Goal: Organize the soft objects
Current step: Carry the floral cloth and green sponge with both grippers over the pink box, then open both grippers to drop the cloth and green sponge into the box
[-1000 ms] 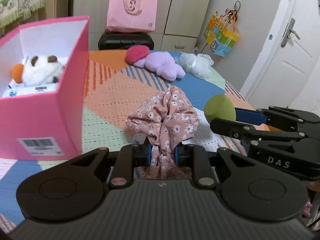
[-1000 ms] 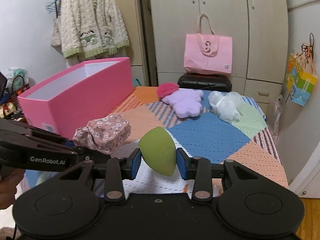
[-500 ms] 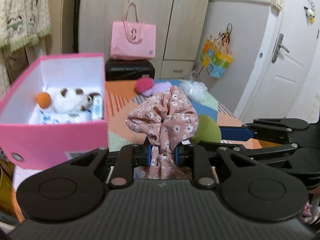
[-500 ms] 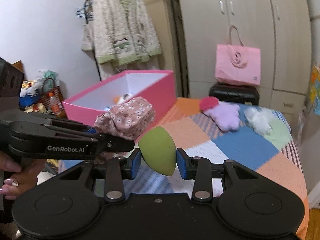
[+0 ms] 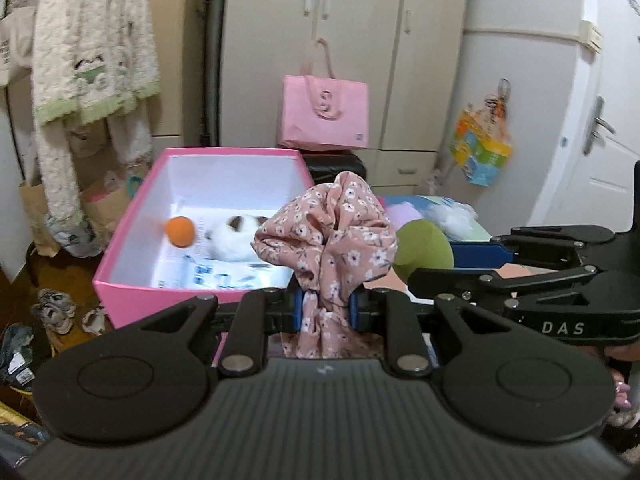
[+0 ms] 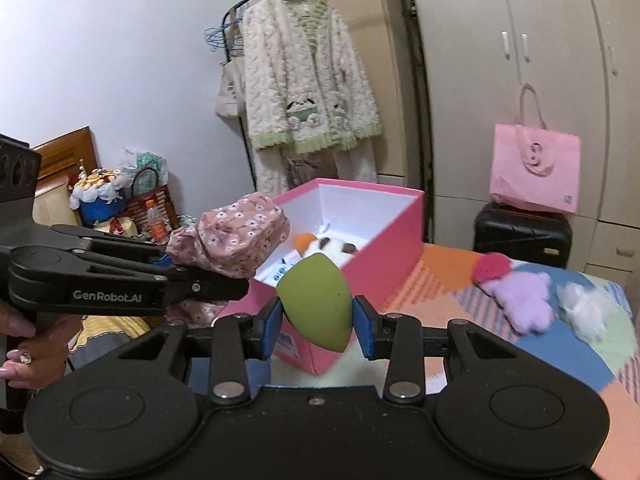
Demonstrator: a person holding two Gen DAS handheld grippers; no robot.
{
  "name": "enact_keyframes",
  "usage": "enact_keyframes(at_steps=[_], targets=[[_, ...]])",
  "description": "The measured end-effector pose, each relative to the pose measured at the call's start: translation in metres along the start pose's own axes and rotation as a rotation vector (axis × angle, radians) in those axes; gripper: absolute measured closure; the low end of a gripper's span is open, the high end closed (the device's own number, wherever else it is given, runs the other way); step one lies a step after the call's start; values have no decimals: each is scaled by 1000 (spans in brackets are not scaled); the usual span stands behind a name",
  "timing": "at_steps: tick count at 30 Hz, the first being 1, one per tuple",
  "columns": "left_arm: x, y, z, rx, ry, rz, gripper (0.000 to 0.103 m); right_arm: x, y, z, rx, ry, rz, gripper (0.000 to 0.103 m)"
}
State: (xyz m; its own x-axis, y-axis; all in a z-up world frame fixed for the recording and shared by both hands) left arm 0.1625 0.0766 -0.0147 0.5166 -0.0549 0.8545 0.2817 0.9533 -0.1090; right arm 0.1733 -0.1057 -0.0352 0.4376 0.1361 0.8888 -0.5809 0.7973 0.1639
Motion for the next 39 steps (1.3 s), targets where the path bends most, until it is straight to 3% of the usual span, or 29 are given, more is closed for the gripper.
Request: enact_keyframes(at_steps=[7,15,23,28,32,39], targets=[[18,51,-25,74,1,42,84,22,-10,-60,-19,14,-6,59],[27,99,-68,178,63,30,83,42,-13,-112,59,74,-57,59],[16,117,-99,194,119,9,82,34,-9,-171,110,232,-68,59],[21,126,-109,244,130,-42,80,44,-11,-194,83,263,-56,57],[20,129,-116,233,158,-45,78,48,-4,-207,121,295,-69,57],[26,129,-112,219,130,-13,50,57,2,-234,96,335,-40,56]])
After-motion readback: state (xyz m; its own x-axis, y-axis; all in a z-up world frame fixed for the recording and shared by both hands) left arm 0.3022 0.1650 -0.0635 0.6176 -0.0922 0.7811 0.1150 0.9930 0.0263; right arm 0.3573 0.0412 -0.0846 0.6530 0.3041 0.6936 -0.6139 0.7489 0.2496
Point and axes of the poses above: each gripper's, at about its wrist camera, not at the fingertips, and z roughly against the way its jaws point, y to its left, x to its top, the point moved 10 cm from there along -z, roughly the way its jaws point, and after that the axes turned 1 degree about -z, right-handed, at the moved point
